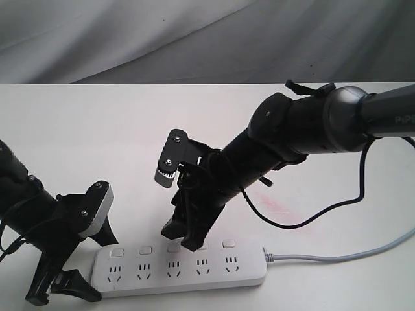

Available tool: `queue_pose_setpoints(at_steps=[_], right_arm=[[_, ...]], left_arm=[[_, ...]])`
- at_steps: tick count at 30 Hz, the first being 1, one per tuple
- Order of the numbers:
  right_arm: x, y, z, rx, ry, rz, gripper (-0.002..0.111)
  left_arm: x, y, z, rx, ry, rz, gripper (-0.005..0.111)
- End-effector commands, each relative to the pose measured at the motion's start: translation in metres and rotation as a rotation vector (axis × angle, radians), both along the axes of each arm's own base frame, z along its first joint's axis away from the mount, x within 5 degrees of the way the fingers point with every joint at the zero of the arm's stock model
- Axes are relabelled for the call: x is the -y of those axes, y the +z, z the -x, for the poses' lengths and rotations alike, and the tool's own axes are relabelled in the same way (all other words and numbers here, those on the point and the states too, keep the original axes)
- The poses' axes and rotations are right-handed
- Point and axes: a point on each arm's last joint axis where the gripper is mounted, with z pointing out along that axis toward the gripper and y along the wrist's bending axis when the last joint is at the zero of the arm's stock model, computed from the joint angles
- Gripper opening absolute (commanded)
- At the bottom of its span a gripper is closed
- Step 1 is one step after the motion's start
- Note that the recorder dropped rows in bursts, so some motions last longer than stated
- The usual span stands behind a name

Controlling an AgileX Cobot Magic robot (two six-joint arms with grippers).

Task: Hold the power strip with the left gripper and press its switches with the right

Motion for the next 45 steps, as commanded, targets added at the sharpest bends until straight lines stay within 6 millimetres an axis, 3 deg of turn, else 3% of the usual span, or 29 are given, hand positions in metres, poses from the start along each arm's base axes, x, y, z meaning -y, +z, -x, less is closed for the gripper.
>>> queue_pose_setpoints(at_steps=[1, 15, 22, 45], right_arm=[[-0.001, -0.013, 0.000, -0.023, -0.006, 0.009, 0.055], [-0.001, -0.025, 0.001, -0.056, 0.004, 0.030, 0.055], [0.000, -0.043, 0.002, -0.093, 0.005, 0.063, 0.055], [0.010, -0.048, -0.002, -0.062, -0.011, 0.170, 0.055]], left_arm=[[0.000, -0.002, 0.000, 0.012, -0.011, -0.021, 0.042], [0.000, -0.002, 0.000, 0.012, -0.011, -0.021, 0.042], [0.000, -0.002, 0.000, 0.012, -0.011, -0.021, 0.042], [0.000, -0.002, 0.000, 0.012, -0.011, -0.021, 0.042]])
